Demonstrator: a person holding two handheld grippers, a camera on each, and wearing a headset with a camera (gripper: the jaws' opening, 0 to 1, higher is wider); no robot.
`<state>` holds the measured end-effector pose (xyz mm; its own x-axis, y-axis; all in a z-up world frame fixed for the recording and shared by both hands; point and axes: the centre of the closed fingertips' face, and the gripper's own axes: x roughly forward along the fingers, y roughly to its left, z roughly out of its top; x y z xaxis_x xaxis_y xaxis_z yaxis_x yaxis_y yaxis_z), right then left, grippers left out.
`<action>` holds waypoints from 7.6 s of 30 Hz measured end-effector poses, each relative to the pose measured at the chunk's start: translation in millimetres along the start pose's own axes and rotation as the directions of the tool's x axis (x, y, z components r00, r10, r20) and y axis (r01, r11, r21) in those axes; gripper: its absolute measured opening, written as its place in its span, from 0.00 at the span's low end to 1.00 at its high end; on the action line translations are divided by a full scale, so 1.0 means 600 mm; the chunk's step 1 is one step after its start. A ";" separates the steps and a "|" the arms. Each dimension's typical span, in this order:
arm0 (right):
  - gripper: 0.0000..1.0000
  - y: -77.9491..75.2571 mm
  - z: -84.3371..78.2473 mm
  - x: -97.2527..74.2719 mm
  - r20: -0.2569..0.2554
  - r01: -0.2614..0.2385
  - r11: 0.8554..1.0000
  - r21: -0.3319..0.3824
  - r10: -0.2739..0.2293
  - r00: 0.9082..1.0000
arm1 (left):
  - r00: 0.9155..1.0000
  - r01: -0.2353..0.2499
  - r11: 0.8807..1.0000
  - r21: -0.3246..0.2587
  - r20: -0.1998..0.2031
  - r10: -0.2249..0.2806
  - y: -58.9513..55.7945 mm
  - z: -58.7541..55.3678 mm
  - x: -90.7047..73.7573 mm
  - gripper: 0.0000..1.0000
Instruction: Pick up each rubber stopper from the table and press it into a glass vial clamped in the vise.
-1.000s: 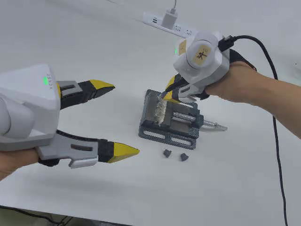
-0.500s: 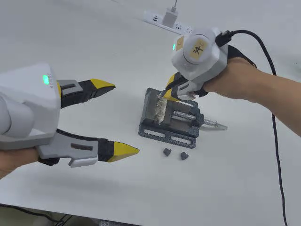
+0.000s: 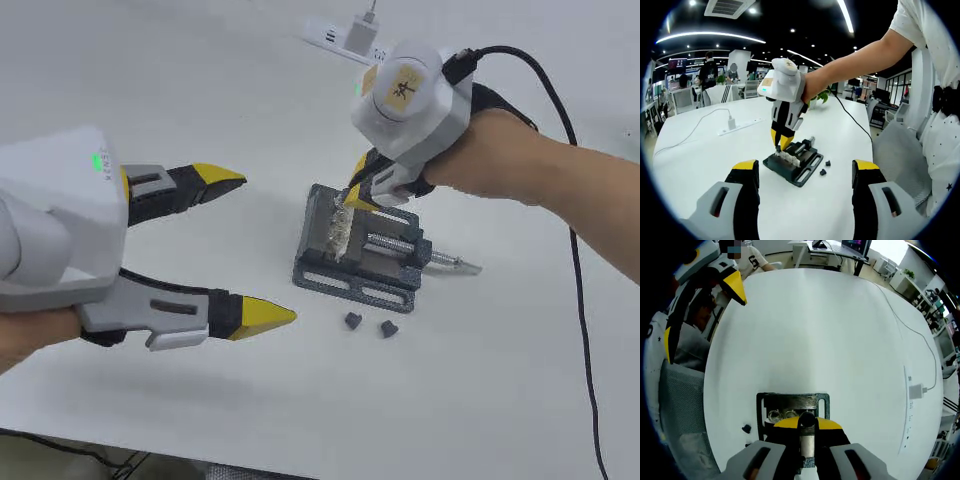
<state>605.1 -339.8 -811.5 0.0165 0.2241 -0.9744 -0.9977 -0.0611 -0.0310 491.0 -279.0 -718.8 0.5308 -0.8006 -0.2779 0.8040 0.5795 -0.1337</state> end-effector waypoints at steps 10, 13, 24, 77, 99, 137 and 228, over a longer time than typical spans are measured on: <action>0.05 0.002 -0.004 0.000 -0.003 -0.004 1.000 0.007 0.004 1.000 | 1.000 -0.004 1.000 -0.004 0.002 0.004 0.001 0.000 -0.002 0.74; 0.05 0.003 -0.004 0.001 -0.003 -0.006 1.000 0.011 0.006 1.000 | 1.000 -0.002 1.000 -0.002 0.000 0.002 0.000 -0.001 -0.001 0.74; 0.05 0.006 0.001 0.000 -0.014 -0.008 1.000 -0.005 0.008 1.000 | 1.000 -0.006 1.000 -0.006 0.005 0.006 0.002 -0.001 0.000 0.74; 0.00 0.002 0.005 -0.018 0.123 -0.020 1.000 0.008 0.019 0.992 | 1.000 0.008 1.000 -0.003 -0.009 -0.008 -0.002 -0.001 -0.002 0.74; 0.01 0.003 0.000 -0.007 0.103 -0.047 0.999 0.021 0.044 0.994 | 1.000 0.008 1.000 -0.010 -0.003 -0.008 0.000 -0.001 0.001 0.73; 0.01 0.004 0.006 -0.006 0.048 -0.052 0.999 -0.010 0.052 0.997 | 1.000 0.015 1.000 -0.008 0.017 -0.015 -0.005 0.007 0.007 0.72; 0.01 0.005 0.003 -0.003 0.065 0.003 1.000 -0.018 -0.001 0.998 | 1.000 -0.001 0.999 0.032 0.016 0.000 -0.010 0.027 -0.005 0.71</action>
<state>602.2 -338.7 -809.6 0.0135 0.2872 -0.9578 -0.9962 -0.0784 -0.0375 489.0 -282.6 -701.9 0.5354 -0.8028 -0.2625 0.8117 0.5750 -0.1029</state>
